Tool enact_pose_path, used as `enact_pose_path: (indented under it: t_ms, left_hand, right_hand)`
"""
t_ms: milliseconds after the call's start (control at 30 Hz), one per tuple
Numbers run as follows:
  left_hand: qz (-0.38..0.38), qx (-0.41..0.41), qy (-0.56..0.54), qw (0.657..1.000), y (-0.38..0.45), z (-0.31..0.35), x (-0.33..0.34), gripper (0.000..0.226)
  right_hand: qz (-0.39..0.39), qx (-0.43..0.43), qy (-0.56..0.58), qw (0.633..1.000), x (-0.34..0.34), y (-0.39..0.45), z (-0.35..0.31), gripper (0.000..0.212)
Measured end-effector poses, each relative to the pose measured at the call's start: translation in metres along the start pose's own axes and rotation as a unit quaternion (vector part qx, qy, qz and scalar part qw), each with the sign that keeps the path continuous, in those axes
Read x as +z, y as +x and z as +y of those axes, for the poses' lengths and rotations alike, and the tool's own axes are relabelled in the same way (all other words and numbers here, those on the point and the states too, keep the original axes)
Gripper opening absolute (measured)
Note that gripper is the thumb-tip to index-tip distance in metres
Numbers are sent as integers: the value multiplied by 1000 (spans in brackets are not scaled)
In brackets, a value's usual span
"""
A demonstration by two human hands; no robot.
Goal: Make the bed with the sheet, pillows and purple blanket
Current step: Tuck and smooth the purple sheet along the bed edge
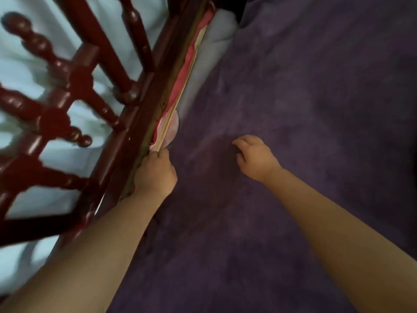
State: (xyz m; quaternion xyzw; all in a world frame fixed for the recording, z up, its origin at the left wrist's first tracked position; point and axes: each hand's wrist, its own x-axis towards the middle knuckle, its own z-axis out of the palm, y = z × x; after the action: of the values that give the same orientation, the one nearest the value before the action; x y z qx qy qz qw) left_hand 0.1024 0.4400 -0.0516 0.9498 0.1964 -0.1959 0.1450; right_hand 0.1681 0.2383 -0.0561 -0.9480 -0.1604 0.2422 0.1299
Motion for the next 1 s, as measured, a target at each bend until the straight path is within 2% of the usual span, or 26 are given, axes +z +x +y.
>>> enact_pose_path:
  t_ms: [133,267,367,467,533,567,633,733,800,867,933,967,1000]
  left_hand:
    - [-16,-15,-37,999,65,29,-17,41]
    - [-37,-57,-174,982,127,54,-19,48]
    - [-36,-72,-263,962,167,72,-17,47]
    - [-80,-81,-377,919,199,87,-17,37]
    - [-179,-66,-443,876,211,98,-17,29]
    - [-241,-56,-450,858,214,103,-17,29]
    - [-325,-24,-405,854,213,116,-19,23]
    - [-341,41,-309,887,213,134,-19,29]
    - [-340,51,-315,885,212,143,-19,34]
    - [-360,29,-415,835,214,145,-17,26]
    - [-377,1,-518,768,217,143,-16,33]
    - [-370,-15,-544,753,220,140,-16,39]
    - [-353,-25,-540,764,222,136,-16,39]
  right_hand:
    - [21,34,9,999,-22,43,11,45]
    - [73,71,26,994,-37,81,25,58]
    - [42,86,21,995,-45,105,41,52]
    - [33,84,47,995,-48,127,59,43]
    - [32,89,75,993,-47,140,68,43]
    - [40,98,85,991,-47,145,72,42]
    - [68,125,114,983,-46,155,79,41]
    - [93,167,195,962,-46,164,85,39]
    - [90,181,264,943,-48,167,87,38]
    - [85,191,311,927,-49,167,89,36]
    - [84,190,323,923,-49,168,91,34]
    - [85,188,325,923,-49,168,90,33]
    - [84,184,325,924,-49,168,88,32]
